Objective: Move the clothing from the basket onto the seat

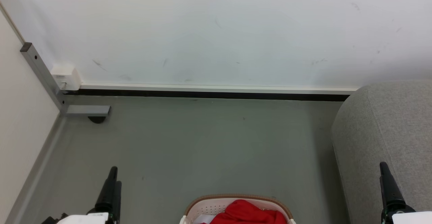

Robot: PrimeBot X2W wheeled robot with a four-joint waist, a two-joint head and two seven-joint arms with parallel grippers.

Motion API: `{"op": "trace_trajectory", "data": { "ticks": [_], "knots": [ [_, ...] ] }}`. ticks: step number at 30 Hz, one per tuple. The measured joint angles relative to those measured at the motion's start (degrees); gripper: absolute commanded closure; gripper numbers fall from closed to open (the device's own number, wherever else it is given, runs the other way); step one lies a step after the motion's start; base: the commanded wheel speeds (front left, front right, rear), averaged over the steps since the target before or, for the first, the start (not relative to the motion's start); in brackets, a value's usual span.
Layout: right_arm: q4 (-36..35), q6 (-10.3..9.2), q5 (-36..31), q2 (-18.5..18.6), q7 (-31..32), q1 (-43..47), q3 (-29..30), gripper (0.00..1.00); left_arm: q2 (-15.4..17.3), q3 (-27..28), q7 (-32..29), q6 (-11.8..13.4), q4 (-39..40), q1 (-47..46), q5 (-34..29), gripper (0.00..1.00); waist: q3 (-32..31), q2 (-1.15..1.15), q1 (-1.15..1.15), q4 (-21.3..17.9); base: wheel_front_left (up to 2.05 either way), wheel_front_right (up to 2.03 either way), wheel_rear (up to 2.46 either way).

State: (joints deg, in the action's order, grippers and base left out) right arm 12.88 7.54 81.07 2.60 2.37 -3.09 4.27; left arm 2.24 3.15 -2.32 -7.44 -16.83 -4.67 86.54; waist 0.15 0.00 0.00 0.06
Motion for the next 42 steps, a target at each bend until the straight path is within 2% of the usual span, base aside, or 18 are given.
{"op": "trace_trajectory", "data": {
  "ticks": [18, 26, 42],
  "knots": [
    [-3.5, 0.01, -24.95, 2.34, -4.05, 2.01, -2.77, 0.0, 0.04, -2.0, 4.04, 1.0, 1.49, -0.31, -21.56, 0.0, -0.23, 0.0, 0.0, 0.49, 0.0, 0.0, 0.0],
    [-3.36, 0.01, -33.08, 3.16, -5.59, 2.01, -4.1, 0.0, 0.07, -2.7, 5.7, 1.46, 2.58, -0.38, -31.95, 0.0, -0.37, 0.0, 0.0, 0.61, 0.0, 0.0, 0.0],
    [-3.33, 0.01, -46.32, 4.41, -8.5, 2.01, -5.65, 0.0, 0.48, -3.65, 8.47, 1.45, 3.0, -0.76, -47.92, 0.0, -0.78, 0.0, 0.0, 0.75, 0.0, 0.0, 0.0]
  ]
}}
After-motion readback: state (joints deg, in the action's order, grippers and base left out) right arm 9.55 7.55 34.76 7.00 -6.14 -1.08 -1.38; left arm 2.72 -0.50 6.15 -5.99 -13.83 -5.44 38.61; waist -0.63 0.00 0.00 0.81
